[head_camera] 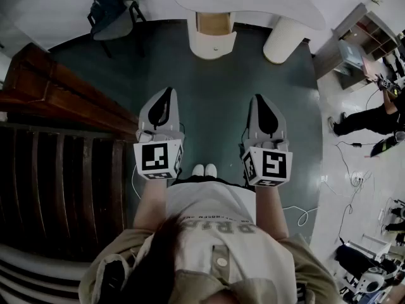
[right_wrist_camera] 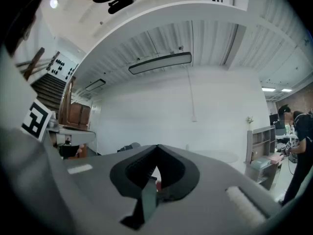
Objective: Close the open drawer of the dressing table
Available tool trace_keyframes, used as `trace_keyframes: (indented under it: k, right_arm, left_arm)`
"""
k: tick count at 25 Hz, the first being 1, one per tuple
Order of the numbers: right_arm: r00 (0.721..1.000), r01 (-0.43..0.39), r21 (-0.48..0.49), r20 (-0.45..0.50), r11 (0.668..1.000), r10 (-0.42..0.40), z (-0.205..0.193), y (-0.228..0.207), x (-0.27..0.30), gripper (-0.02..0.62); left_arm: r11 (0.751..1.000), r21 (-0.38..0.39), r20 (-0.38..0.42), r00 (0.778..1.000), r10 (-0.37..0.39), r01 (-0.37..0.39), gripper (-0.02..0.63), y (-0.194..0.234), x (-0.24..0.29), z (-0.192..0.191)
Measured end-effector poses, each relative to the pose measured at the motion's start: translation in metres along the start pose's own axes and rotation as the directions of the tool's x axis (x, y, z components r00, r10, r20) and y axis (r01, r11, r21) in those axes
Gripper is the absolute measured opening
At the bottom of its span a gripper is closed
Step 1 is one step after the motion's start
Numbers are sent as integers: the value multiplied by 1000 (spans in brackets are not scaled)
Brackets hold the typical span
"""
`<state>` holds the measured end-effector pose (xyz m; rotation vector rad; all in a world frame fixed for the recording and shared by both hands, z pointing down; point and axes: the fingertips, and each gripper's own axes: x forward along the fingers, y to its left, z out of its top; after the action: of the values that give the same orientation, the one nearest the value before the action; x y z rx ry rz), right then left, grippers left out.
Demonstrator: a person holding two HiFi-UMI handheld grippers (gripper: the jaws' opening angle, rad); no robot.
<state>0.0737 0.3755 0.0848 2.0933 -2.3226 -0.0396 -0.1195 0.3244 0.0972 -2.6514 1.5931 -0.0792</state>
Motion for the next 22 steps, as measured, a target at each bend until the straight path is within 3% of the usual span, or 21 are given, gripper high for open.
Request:
trace_keyframes:
  k: [16, 22]
  right_arm:
    - [1000, -5, -10, -6, 1000, 5, -1, 1, -4, 0]
    - [1000, -8, 34, 6, 999, 7, 0, -10, -7, 0]
  left_arm:
    - [1000, 10, 3, 1000, -6, 6, 8, -5, -2, 2]
    - [1000, 23, 2, 1000, 0, 0, 8, -10, 0, 4]
